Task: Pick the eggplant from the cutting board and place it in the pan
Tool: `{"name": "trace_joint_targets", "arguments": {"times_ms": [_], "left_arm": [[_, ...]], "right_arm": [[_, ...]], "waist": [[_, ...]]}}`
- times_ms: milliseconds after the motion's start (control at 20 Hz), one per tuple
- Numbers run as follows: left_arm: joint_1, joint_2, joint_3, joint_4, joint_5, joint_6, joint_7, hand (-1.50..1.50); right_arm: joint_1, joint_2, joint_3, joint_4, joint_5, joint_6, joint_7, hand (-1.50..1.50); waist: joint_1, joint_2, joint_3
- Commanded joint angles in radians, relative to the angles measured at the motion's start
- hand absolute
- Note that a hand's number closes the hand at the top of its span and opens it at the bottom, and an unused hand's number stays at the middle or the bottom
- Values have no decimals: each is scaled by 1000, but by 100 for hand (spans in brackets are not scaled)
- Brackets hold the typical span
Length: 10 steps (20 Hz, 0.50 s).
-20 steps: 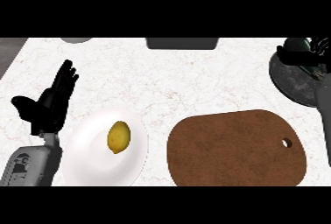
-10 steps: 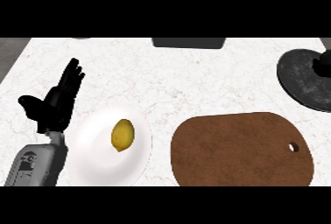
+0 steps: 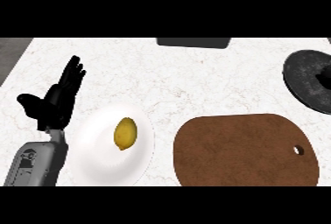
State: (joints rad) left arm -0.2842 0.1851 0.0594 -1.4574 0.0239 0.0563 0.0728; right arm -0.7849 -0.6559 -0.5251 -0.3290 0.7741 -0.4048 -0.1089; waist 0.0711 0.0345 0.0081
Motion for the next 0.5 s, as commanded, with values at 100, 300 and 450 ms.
{"name": "trace_joint_targets", "arguments": {"times_ms": [100,300,450], "left_arm": [[3,-17,-5,-5,-1,9,-8,0],[-7,2,0,-20,-1,2,18,0],[11,-1,4,-14,9,-10,-1,0]], "right_arm": [[-3,0,-80,113,-103,201,-104,-150],[32,24,-96,125,-110,123,-185,-150],[12,-8,-152,102,-168,132,-257,-150]], "waist": [[4,3,2],[7,0,2],[2,-3,1]]}}
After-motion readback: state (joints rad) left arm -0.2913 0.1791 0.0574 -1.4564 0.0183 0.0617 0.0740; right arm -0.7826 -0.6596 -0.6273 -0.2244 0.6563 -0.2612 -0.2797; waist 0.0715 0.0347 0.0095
